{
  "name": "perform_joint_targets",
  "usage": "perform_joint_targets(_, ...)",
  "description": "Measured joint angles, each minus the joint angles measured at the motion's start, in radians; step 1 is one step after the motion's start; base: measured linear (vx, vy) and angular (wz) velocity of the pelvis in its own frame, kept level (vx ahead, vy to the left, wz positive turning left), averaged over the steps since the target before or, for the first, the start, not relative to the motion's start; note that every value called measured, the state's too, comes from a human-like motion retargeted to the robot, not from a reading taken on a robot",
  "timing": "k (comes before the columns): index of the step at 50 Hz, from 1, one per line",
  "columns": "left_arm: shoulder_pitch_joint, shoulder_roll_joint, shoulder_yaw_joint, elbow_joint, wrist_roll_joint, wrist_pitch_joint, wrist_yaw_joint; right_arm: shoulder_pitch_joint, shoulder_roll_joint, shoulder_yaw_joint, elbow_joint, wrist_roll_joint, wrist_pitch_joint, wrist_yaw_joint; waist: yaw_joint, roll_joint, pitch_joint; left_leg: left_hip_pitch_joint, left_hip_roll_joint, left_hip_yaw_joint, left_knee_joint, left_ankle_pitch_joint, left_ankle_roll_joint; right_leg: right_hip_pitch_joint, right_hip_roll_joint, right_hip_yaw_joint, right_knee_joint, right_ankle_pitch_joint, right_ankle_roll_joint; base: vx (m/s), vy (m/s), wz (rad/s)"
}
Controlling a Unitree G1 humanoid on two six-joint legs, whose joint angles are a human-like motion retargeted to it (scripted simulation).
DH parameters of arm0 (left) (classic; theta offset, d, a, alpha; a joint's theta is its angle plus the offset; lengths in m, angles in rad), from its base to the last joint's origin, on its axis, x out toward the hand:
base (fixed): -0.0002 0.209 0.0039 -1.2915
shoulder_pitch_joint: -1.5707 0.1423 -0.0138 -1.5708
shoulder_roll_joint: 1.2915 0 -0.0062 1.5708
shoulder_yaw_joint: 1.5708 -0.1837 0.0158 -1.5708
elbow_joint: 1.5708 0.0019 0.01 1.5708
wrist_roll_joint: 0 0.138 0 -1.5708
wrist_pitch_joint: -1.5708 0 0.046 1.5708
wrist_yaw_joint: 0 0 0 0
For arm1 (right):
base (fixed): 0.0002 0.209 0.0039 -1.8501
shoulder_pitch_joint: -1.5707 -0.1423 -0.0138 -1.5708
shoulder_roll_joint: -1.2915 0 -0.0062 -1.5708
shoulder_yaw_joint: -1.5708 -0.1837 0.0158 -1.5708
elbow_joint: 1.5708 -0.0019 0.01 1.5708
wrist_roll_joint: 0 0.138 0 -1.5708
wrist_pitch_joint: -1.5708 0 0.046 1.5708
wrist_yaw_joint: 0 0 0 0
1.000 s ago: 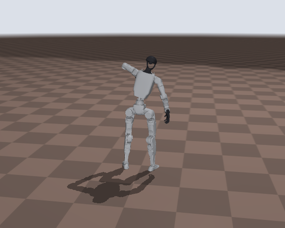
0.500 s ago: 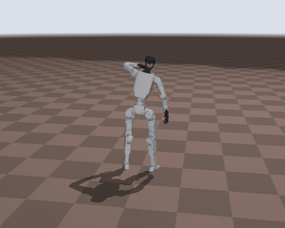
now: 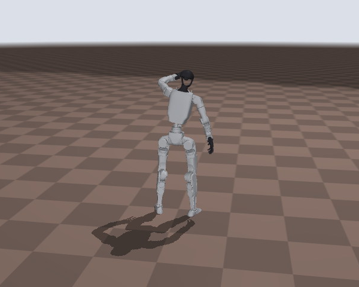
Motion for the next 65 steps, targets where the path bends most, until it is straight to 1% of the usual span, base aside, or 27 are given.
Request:
perform_joint_targets(4, 0.081, 0.082, -0.035, -0.174, -0.336, 0.023, -0.302, 0.005, -0.007, -0.012, -0.026, 0.003, 0.024, 0.011, 0.024, 0.007, 0.001, 0.012, 0.008, 0.031, -0.004, -0.002, 0.001, -0.010, 0.011, 0.027, 0.003, 0.002, 0.000, 0.01, -0.04, -0.37)
perform_joint_targets(5, 0.108, 0.110, -0.062, -0.236, -0.433, 0.046, -0.391, 0.007, -0.008, -0.012, -0.035, 0.000, 0.032, 0.016, 0.033, 0.010, 0.001, 0.015, 0.010, 0.041, -0.005, -0.003, 0.001, -0.015, 0.014, 0.037, 0.004, 0.003, 0.000, 0.01, -0.05, -0.51)
perform_joint_targets(7, 0.208, 0.179, -0.073, -0.380, -0.585, 0.134, -0.592, 0.007, -0.027, -0.010, -0.055, -0.018, 0.051, 0.041, 0.045, 0.027, 0.005, 0.022, 0.016, 0.063, -0.007, -0.004, 0.003, -0.023, 0.023, 0.055, 0.007, 0.006, 0.000, 0.01, -0.05, -0.53)
perform_joint_targets(10, 0.369, 0.257, -0.073, -0.564, -0.680, 0.292, -0.903, 0.006, -0.049, -0.005, -0.079, -0.059, 0.075, 0.099, 0.054, 0.048, 0.010, 0.030, 0.026, 0.091, -0.006, -0.009, 0.003, -0.034, 0.037, 0.080, 0.010, 0.009, 0.000, 0.01, -0.05, -0.46)
perform_joint_targets(12, 0.424, 0.273, -0.073, -0.627, -0.675, 0.338, -0.999, 0.010, -0.043, -0.007, -0.086, -0.076, 0.082, 0.120, 0.058, 0.044, 0.012, 0.033, 0.030, 0.103, -0.003, -0.013, 0.005, -0.038, 0.042, 0.091, 0.011, 0.010, 0.000, 0.02, -0.03, -0.31)
perform_joint_targets(13, 0.433, 0.274, -0.073, -0.639, -0.668, 0.335, -1.000, 0.015, -0.035, -0.008, -0.088, -0.079, 0.083, 0.121, 0.061, 0.038, 0.011, 0.034, 0.031, 0.107, -0.001, -0.014, 0.006, -0.038, 0.044, 0.095, 0.010, 0.010, 0.000, 0.02, -0.01, -0.18)
perform_joint_targets(15, 0.415, 0.265, -0.073, -0.627, -0.649, 0.291, -0.923, 0.027, -0.012, -0.011, -0.088, -0.078, 0.079, 0.109, 0.065, 0.020, 0.011, 0.035, 0.030, 0.107, 0.001, -0.017, 0.008, -0.037, 0.043, 0.096, 0.010, 0.009, 0.000, 0.00, 0.00, 0.00)
perform_joint_targets(18, 0.337, 0.207, -0.040, -0.509, -0.579, 0.169, -0.674, 0.037, 0.006, -0.007, -0.076, -0.059, 0.061, 0.074, 0.059, -0.001, 0.017, 0.034, 0.024, 0.090, 0.003, -0.018, 0.012, -0.027, 0.033, 0.082, 0.013, 0.003, 0.000, 0.01, 0.03, 0.19)
perform_joint_targets(20, 0.270, 0.157, -0.009, -0.399, -0.487, 0.096, -0.515, 0.044, 0.007, 0.003, -0.066, -0.048, 0.046, 0.058, 0.052, -0.008, 0.018, 0.031, 0.020, 0.075, 0.004, -0.018, 0.013, -0.021, 0.026, 0.069, 0.013, 0.000, 0.000, 0.01, 0.05, 0.36)
perform_joint_targets(23, 0.151, 0.081, 0.004, -0.221, -0.259, 0.017, -0.265, 0.053, 0.005, 0.018, -0.048, -0.036, 0.022, 0.038, 0.042, -0.017, 0.016, 0.025, 0.014, 0.053, 0.006, -0.016, 0.013, -0.013, 0.017, 0.050, 0.012, -0.004, 0.000, 0.01, 0.04, 0.35)
perform_joint_targets(25, 0.082, 0.037, 0.002, -0.115, -0.099, 0.001, -0.092, 0.056, 0.008, 0.022, -0.035, -0.026, 0.010, 0.023, 0.039, -0.023, 0.014, 0.021, 0.011, 0.042, 0.006, -0.014, 0.013, -0.010, 0.013, 0.041, 0.012, -0.005, 0.000, 0.01, 0.03, 0.23)
perform_joint_targets(28, 0.036, 0.003, 0.011, -0.023, 0.022, 0.020, 0.108, 0.060, 0.018, 0.020, -0.023, -0.007, 0.002, -0.006, 0.046, -0.032, 0.008, 0.017, 0.009, 0.039, 0.008, -0.014, 0.015, -0.011, 0.011, 0.040, 0.010, -0.005, 0.000, 0.00, 0.00, 0.00)
perform_joint_targets(30, 0.040, -0.002, 0.016, -0.004, 0.025, 0.028, 0.184, 0.056, 0.024, 0.016, -0.017, 0.004, 0.001, -0.024, 0.056, -0.035, 0.007, 0.018, 0.010, 0.043, 0.007, -0.014, 0.016, -0.013, 0.011, 0.044, 0.009, -0.004, 0.000, 0.00, 0.00, 0.00)
perform_joint_targets(32, 0.072, 0.023, 0.006, -0.038, -0.028, 0.013, 0.160, 0.050, 0.025, 0.013, -0.018, 0.007, 0.003, -0.033, 0.067, -0.035, 0.006, 0.021, 0.012, 0.054, 0.006, -0.014, 0.016, -0.017, 0.016, 0.054, 0.010, -0.003, 0.000, 0.00, -0.02, -0.26)
perform_joint_targets(35, 0.147, 0.110, -0.036, -0.163, -0.169, -0.014, -0.043, 0.037, 0.019, 0.009, -0.030, -0.007, 0.011, -0.018, 0.080, -0.028, 0.006, 0.028, 0.019, 0.077, 0.003, -0.015, 0.014, -0.026, 0.026, 0.074, 0.012, 0.000, 0.000, 0.00, -0.04, -0.37)
perform_joint_targets(37, 0.219, 0.185, -0.071, -0.282, -0.300, 0.010, -0.259, 0.029, 0.012, 0.002, -0.044, -0.029, 0.024, 0.008, 0.085, -0.022, 0.006, 0.032, 0.024, 0.096, 0.002, -0.016, 0.012, -0.035, 0.035, 0.089, 0.013, 0.004, 0.000, -0.01, -0.04, -0.43)
perform_joint_targets(40, 0.376, 0.303, -0.073, -0.480, -0.461, 0.140, -0.647, 0.015, -0.013, -0.013, -0.072, -0.070, 0.055, 0.069, 0.080, 0.001, 0.013, 0.037, 0.033, 0.122, 0.000, -0.017, 0.009, -0.047, 0.049, 0.111, 0.014, 0.011, 0.000, -0.01, -0.04, -0.41)
perform_joint_targets(42, 0.460, 0.358, -0.073, -0.584, -0.476, 0.242, -0.889, 0.012, -0.022, -0.030, -0.093, -0.092, 0.073, 0.112, 0.071, 0.012, 0.017, 0.039, 0.039, 0.136, 0.000, -0.018, 0.006, -0.054, 0.058, 0.122, 0.015, 0.015, 0.000, -0.01, -0.04, -0.34)
perform_joint_targets(43, 0.487, 0.376, -0.073, -0.621, -0.464, 0.271, -0.966, 0.014, -0.023, -0.039, -0.101, -0.098, 0.078, 0.123, 0.068, 0.014, 0.018, 0.039, 0.042, 0.142, 0.001, -0.019, 0.005, -0.057, 0.061, 0.127, 0.015, 0.017, 0.000, -0.01, -0.03, -0.26)
perform_joint_targets(45, 0.503, 0.397, -0.073, -0.658, -0.435, 0.278, -0.996, 0.022, -0.014, -0.058, -0.114, -0.097, 0.082, 0.120, 0.064, 0.011, 0.020, 0.039, 0.044, 0.148, 0.001, -0.019, 0.004, -0.060, 0.065, 0.132, 0.014, 0.019, 0.000, -0.01, -0.01, -0.10)
perform_joint_targets(49, 0.413, 0.356, -0.038, -0.534, -0.409, 0.158, -0.686, 0.043, 0.022, -0.059, -0.102, -0.064, 0.062, 0.064, 0.063, -0.014, 0.018, 0.039, 0.041, 0.141, 0.002, -0.019, 0.004, -0.056, 0.060, 0.127, 0.013, 0.017, 0.000, 0.00, 0.00, 0.00)
perform_joint_targets(52, 0.323, 0.267, 0.044, -0.338, -0.391, 0.080, -0.466, 0.047, 0.024, -0.024, -0.074, -0.064, 0.044, 0.058, 0.054, -0.025, 0.016, 0.036, 0.034, 0.124, 0.003, -0.020, 0.005, -0.047, 0.050, 0.113, 0.012, 0.012, 0.000, -0.01, 0.04, 0.26)
perform_joint_targets(55, 0.215, 0.167, 0.089, -0.134, -0.276, 0.015, -0.220, 0.048, 0.012, 0.012, -0.049, -0.077, 0.025, 0.052, 0.040, -0.026, 0.012, 0.030, 0.028, 0.103, 0.005, -0.018, 0.006, -0.039, 0.039, 0.096, 0.010, 0.009, 0.000, -0.01, 0.04, 0.31)
perform_joint_targets(57, 0.136, 0.115, 0.074, -0.026, -0.140, 0.002, -0.016, 0.052, 0.007, 0.018, -0.038, -0.072, 0.014, 0.030, 0.035, -0.027, 0.010, 0.026, 0.025, 0.091, 0.006, -0.017, 0.008, -0.036, 0.035, 0.086, 0.009, 0.007, 0.000, -0.01, 0.03, 0.27)
perform_joint_targets(60, 0.034, 0.062, 0.017, 0.080, 0.059, 0.038, 0.260, 0.061, 0.011, 0.004, -0.027, -0.043, 0.001, -0.018, 0.034, -0.031, 0.008, 0.021, 0.023, 0.080, 0.007, -0.015, 0.011, -0.034, 0.031, 0.077, 0.009, 0.007, 0.000, 0.00, 0.00, 0.07)
perform_joint_targets(63, -0.001, 0.051, -0.034, 0.080, 0.105, 0.056, 0.305, 0.075, 0.024, -0.019, -0.022, -0.007, -0.003, -0.053, 0.044, -0.035, 0.001, 0.019, 0.025, 0.080, 0.008, -0.016, 0.013, -0.035, 0.034, 0.077, 0.008, 0.009, 0.000, 0.00, 0.00, 0.00)
perform_joint_targets(65, 0.001, 0.064, -0.062, 0.026, 0.031, 0.043, 0.189, 0.075, 0.031, -0.032, -0.020, 0.008, 0.005, -0.056, 0.052, -0.038, 0.002, 0.022, 0.027, 0.082, 0.007, -0.016, 0.013, -0.035, 0.035, 0.078, 0.010, 0.009, 0.000, 0.00, 0.00, 0.00)
